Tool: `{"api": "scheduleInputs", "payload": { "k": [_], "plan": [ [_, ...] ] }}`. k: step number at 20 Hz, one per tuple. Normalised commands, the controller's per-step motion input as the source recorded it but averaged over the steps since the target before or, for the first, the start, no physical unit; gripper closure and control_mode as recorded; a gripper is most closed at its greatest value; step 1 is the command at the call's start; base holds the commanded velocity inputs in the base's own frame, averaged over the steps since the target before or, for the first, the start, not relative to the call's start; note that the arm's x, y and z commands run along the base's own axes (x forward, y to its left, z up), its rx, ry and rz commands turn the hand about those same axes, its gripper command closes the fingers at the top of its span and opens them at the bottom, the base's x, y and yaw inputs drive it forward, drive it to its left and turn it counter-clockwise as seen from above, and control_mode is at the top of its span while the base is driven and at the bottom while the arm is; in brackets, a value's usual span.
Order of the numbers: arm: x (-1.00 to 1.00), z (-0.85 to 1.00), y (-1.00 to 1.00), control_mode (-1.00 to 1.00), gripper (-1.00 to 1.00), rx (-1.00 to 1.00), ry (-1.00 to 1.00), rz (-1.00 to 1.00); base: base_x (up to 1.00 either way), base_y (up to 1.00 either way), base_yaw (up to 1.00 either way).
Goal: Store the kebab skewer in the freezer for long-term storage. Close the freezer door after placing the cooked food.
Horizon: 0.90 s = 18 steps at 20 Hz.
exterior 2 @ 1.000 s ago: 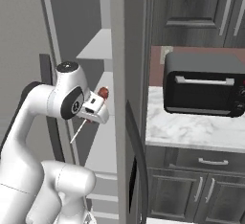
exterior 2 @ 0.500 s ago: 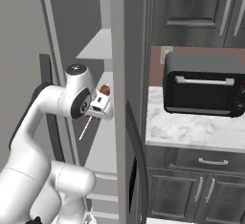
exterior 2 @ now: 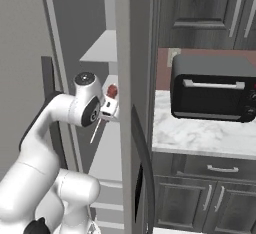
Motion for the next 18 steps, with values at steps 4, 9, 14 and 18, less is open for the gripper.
{"api": "scheduleInputs", "payload": {
  "k": [4,9,14,18],
  "plan": [
    [0.51,-0.02,0.00,-1.00,1.00,0.00,0.00,0.00,0.00,0.00,0.00],
    [0.29,-0.01,0.00,-1.00,1.00,0.00,0.00,0.00,0.00,0.00,0.00],
    [0.41,-0.09,0.00,-1.00,1.00,0.00,-0.03,0.00,0.00,0.00,0.00],
    [0.52,-0.21,0.00,-1.00,1.00,0.00,-0.07,0.00,0.00,0.00,0.00]
  ]
}}
